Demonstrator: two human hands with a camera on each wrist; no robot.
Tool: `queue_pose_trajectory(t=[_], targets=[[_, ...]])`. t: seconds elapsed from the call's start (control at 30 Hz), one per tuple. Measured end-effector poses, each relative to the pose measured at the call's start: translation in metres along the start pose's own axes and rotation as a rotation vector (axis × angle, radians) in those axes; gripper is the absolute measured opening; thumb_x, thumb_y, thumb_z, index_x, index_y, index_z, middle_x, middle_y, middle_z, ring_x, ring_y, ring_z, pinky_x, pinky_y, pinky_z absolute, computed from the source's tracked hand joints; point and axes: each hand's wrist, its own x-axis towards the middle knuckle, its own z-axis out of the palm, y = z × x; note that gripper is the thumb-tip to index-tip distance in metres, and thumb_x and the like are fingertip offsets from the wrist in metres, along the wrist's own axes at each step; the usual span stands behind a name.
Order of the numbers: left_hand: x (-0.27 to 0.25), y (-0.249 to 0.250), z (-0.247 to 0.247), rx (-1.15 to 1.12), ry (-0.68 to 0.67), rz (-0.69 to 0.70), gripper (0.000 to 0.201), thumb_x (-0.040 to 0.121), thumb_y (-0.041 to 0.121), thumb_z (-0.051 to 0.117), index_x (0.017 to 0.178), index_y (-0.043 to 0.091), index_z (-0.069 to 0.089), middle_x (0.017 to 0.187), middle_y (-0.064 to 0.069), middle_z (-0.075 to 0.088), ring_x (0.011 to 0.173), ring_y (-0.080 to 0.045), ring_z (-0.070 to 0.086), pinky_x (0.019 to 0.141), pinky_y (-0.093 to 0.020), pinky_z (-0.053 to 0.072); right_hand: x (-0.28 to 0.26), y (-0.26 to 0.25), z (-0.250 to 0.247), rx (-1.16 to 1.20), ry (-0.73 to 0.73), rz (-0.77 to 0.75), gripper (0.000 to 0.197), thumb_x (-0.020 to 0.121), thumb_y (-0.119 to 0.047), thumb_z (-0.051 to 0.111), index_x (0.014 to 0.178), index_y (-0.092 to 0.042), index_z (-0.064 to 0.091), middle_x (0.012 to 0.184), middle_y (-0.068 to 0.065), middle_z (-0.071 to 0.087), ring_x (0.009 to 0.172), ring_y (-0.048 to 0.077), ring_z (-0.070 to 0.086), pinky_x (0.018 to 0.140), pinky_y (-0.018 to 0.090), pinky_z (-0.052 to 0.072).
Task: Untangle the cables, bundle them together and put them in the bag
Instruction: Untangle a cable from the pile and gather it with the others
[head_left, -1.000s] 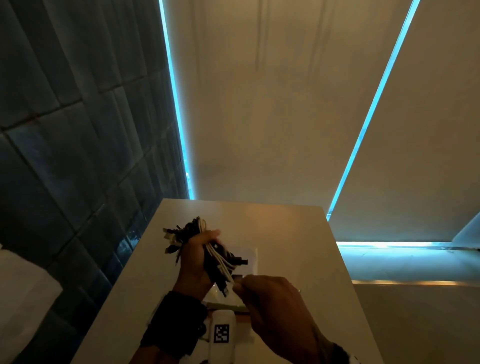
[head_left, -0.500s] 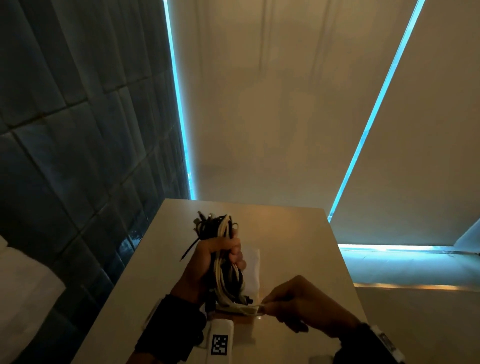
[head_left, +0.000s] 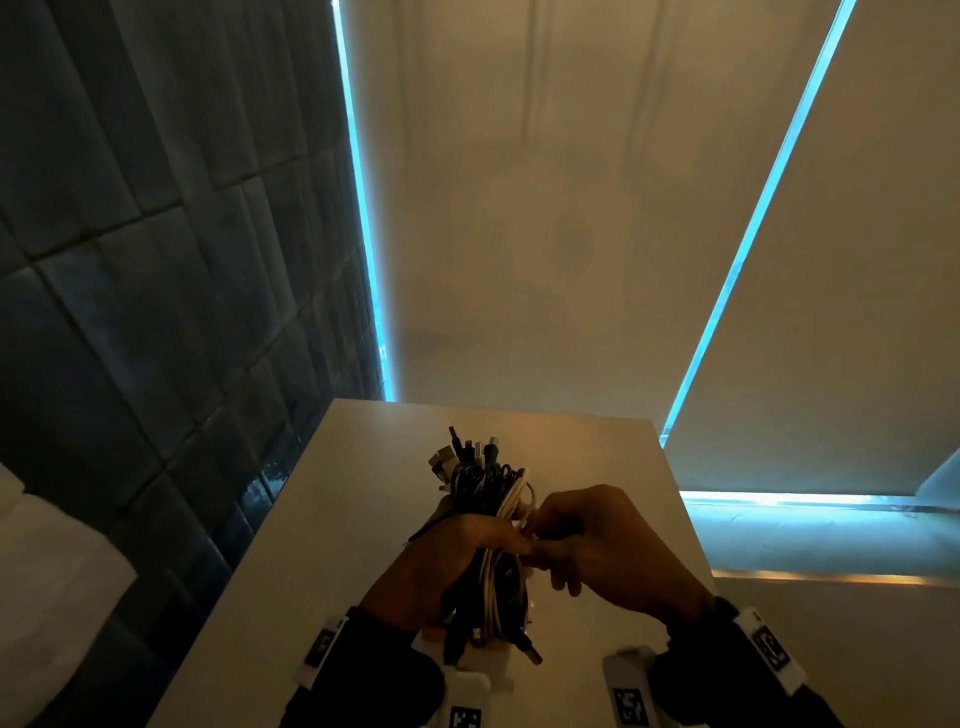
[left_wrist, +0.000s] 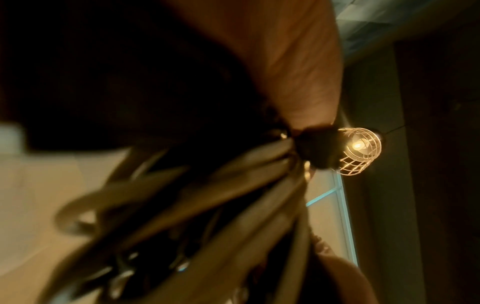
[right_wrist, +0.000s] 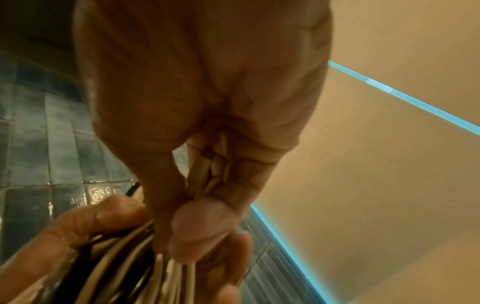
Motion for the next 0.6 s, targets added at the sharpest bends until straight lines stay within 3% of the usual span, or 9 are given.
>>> queue_pose_trajectory(t=[0.07, 0.2, 0.3, 0.37, 0.43, 0.5, 0.6], targets=[[-0.004, 0.002, 0.003, 0.037, -0.031, -0.096, 0.027, 0.064, 0.014, 0.063, 0.086, 0.009, 0.076, 0.094, -0.017, 0.072, 0.095, -0.035, 0.067, 0.090, -0.045, 0.053, 0.001, 0.000, 0.003, 0.027, 0.025, -0.015, 0.006, 0.079, -0.011, 0.075, 0.075, -0.009, 0.071, 0.064, 0.006, 0.070, 0.049, 0.020, 0.065, 0.049, 0.030, 0.055], [-0.010, 0.006, -0.001, 0.194, -0.065, -0.152, 0.031, 0.072, 0.015, 0.064, 0.098, -0.001, 0.069, 0.081, -0.010, 0.072, 0.080, -0.023, 0.068, 0.074, -0.032, 0.053, 0.002, 0.001, 0.004, 0.116, 0.066, 0.017, 0.004, 0.078, -0.005, 0.073, 0.076, -0.006, 0.069, 0.063, 0.012, 0.070, 0.051, 0.027, 0.065, 0.050, 0.033, 0.055], [-0.009, 0.002, -0.007, 0.245, 0.032, -0.074, 0.028, 0.061, 0.020, 0.067, 0.082, 0.001, 0.070, 0.072, -0.010, 0.067, 0.075, -0.026, 0.063, 0.075, -0.035, 0.051, 0.003, 0.001, 0.005, 0.323, 0.167, 0.049, 0.011, 0.078, -0.004, 0.074, 0.083, 0.001, 0.065, 0.070, 0.017, 0.071, 0.058, 0.032, 0.067, 0.052, 0.032, 0.055], [-0.009, -0.002, -0.009, 0.204, 0.086, 0.011, 0.029, 0.058, 0.018, 0.066, 0.080, -0.002, 0.068, 0.071, -0.011, 0.063, 0.074, -0.028, 0.061, 0.077, -0.040, 0.049, 0.002, 0.006, 0.002, 0.513, 0.284, 0.037, 0.017, 0.080, -0.005, 0.071, 0.092, 0.004, 0.063, 0.080, 0.019, 0.071, 0.067, 0.035, 0.068, 0.057, 0.033, 0.057], [-0.010, -0.006, -0.007, 0.171, 0.127, 0.089, 0.036, 0.057, 0.016, 0.067, 0.084, -0.007, 0.064, 0.071, -0.010, 0.062, 0.073, -0.027, 0.060, 0.074, -0.039, 0.050, 0.000, 0.012, 0.000, 0.645, 0.335, 0.051, 0.027, 0.082, -0.016, 0.068, 0.102, 0.000, 0.061, 0.093, 0.016, 0.072, 0.081, 0.033, 0.070, 0.067, 0.034, 0.058], [-0.007, -0.011, -0.005, 0.147, 0.172, 0.118, 0.049, 0.052, 0.018, 0.072, 0.092, -0.009, 0.062, 0.075, -0.010, 0.064, 0.074, -0.025, 0.062, 0.069, -0.035, 0.050, -0.003, 0.019, 0.005, 0.633, 0.247, 0.082, 0.043, 0.081, -0.033, 0.068, 0.116, -0.009, 0.058, 0.106, 0.007, 0.071, 0.095, 0.025, 0.069, 0.078, 0.033, 0.057], [-0.010, -0.010, 0.007, 0.269, 0.142, 0.250, 0.032, 0.062, 0.014, 0.068, 0.094, 0.010, 0.069, 0.084, -0.004, 0.071, 0.083, -0.020, 0.067, 0.073, -0.032, 0.055, -0.005, 0.024, 0.019, 0.545, 0.046, 0.077, 0.071, 0.071, -0.058, 0.072, 0.128, -0.021, 0.052, 0.119, -0.002, 0.067, 0.109, 0.017, 0.064, 0.087, 0.033, 0.054]])
